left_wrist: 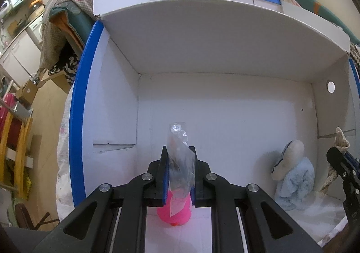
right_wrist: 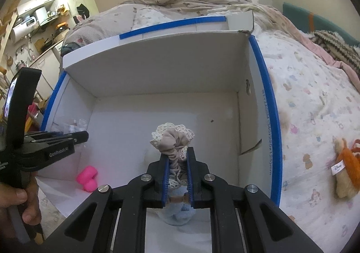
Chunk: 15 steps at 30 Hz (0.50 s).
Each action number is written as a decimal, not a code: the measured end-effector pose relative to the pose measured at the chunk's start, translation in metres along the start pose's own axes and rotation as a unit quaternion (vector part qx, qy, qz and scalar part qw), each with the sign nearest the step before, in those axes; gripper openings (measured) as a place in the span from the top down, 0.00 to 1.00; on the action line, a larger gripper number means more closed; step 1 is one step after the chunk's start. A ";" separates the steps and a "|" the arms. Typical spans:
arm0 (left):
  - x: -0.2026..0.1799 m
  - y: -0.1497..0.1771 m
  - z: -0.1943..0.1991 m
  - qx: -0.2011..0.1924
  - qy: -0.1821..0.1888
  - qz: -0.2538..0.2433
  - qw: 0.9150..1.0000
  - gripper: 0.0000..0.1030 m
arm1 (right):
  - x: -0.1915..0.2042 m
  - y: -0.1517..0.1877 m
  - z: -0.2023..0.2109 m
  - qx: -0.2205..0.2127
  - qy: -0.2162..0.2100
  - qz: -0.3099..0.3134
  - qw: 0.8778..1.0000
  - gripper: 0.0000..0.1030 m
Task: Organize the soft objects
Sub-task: 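Carry the scrunchie and plastic bag over the box with both tools, then open both tools to drop the scrunchie and bag into the box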
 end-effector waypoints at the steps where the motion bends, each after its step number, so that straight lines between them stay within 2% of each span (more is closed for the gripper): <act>1: 0.000 0.000 0.000 0.000 0.000 -0.002 1.000 0.87 | 0.000 0.000 0.001 -0.002 0.001 0.000 1.000 0.87; 11: 0.003 -0.003 -0.003 0.002 0.004 0.001 1.000 0.87 | -0.006 -0.002 0.009 -0.023 -0.008 -0.017 1.000 0.87; 15: 0.002 -0.001 0.000 -0.004 -0.003 -0.007 1.000 0.86 | -0.007 -0.003 0.011 -0.032 -0.027 -0.029 0.999 0.84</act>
Point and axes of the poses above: each gripper's, at about its wrist camera, not at the fingertips, and z roughly against the way its jaws point, x to its left, y to its underside, the point moved 3 cm from there along -z, roughly the way its jaws point, and after that the axes turned 15 degrees about z, right-handed, at the moved point
